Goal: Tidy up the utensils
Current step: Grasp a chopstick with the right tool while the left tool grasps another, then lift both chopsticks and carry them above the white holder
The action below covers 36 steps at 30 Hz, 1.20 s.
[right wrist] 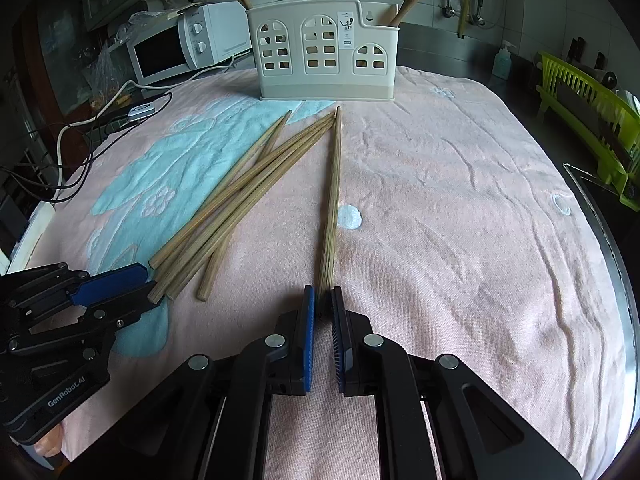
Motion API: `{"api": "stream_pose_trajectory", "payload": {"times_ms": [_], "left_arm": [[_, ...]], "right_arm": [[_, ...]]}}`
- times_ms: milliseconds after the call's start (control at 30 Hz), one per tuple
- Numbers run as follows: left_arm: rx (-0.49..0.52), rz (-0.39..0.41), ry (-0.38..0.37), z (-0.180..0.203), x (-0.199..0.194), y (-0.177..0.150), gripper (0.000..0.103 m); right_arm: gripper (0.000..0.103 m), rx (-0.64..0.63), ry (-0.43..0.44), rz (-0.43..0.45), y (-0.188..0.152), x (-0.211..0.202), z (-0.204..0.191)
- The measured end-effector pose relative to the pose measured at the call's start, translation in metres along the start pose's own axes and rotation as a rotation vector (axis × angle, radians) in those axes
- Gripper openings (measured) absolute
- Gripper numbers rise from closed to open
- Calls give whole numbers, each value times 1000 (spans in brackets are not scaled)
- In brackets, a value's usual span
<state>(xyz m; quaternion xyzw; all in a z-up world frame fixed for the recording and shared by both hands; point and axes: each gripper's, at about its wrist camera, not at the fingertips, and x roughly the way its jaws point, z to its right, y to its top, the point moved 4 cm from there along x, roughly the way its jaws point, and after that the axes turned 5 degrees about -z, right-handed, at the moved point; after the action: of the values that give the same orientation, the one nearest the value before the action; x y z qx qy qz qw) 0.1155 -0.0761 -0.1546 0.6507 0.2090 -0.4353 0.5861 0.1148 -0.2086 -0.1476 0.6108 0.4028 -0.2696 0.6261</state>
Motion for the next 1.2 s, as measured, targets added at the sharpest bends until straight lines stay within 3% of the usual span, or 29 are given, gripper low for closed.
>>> {"api": "stream_pose_trajectory", "payload": {"times_ms": [100,467,767,1200], "left_arm": [[-8,2,-3,-3,-1,1,7],[-12,124,25,-12,-43,21,6],[-11,273,45,-20,-77,67,6],[0,346,55,-24,-87,135,6]], "right_arm": [[8,2,2,3,0,-1,0],[7,-2,1,92,12,-34,6],[7,-39,13,237,60,-83,12],[7,-87,60,286,136,-102,20]]}}
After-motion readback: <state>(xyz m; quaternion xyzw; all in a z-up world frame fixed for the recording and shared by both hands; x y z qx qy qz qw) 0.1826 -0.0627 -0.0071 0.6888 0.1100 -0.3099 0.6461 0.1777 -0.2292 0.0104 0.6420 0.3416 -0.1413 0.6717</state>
